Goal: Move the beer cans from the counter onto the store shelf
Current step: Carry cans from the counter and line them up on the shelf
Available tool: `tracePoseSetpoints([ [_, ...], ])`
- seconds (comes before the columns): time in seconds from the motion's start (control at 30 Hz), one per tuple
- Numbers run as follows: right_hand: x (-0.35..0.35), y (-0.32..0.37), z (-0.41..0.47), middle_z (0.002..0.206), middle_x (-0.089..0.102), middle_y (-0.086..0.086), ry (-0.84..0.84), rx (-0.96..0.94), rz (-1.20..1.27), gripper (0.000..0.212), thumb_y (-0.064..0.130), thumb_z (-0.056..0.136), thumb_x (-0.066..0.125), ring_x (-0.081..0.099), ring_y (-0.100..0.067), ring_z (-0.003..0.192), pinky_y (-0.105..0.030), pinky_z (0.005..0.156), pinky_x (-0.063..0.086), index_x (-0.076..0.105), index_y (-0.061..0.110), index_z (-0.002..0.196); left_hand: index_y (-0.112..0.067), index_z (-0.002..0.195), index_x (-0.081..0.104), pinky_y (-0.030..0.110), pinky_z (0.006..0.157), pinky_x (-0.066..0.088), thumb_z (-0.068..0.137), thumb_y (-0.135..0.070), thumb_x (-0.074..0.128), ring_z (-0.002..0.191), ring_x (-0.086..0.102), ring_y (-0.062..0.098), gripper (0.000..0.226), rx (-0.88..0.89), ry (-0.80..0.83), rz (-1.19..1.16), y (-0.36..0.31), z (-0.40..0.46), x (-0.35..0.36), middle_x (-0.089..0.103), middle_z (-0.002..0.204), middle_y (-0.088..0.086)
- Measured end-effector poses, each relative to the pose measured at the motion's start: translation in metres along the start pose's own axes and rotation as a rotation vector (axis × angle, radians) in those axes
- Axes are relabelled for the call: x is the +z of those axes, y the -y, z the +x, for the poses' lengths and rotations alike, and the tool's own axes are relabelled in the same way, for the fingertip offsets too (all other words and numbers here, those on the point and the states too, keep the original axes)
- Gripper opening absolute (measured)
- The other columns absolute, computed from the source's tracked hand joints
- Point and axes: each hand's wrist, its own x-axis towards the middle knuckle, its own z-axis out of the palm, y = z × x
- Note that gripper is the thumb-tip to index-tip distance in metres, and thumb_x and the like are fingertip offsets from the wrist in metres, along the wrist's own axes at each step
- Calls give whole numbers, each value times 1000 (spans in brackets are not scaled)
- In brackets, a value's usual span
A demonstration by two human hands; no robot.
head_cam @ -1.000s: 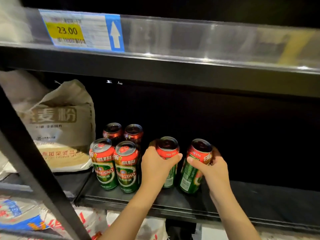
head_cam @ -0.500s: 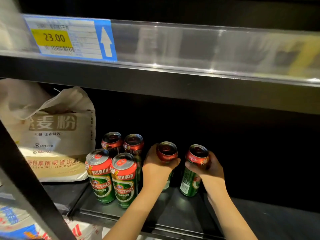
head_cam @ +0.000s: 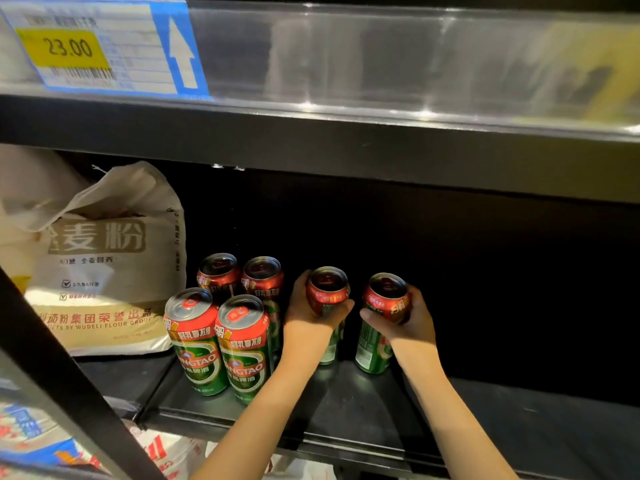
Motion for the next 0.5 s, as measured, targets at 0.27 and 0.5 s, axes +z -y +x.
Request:
tracePoseSetpoints([
  [0.27,-11,-46,-32,119,50,22,139,-48,-71,90,8,73,78,51,15,103,-2,78,43,25,33,141,-18,111,49,37,80,50,77,-37,70,92,56,22,43,33,-110,163,45,-42,9,55,92,3],
  [0.5,4,-65,-31,104,60,11,33,-60,-178,63,7,72,79,56,7,93,1,74,41,45,21,124,-8,116,49,38,84,48,64,-67,60,99,51,22,80,-42,-69,426,75,-30,11,54,100,4],
])
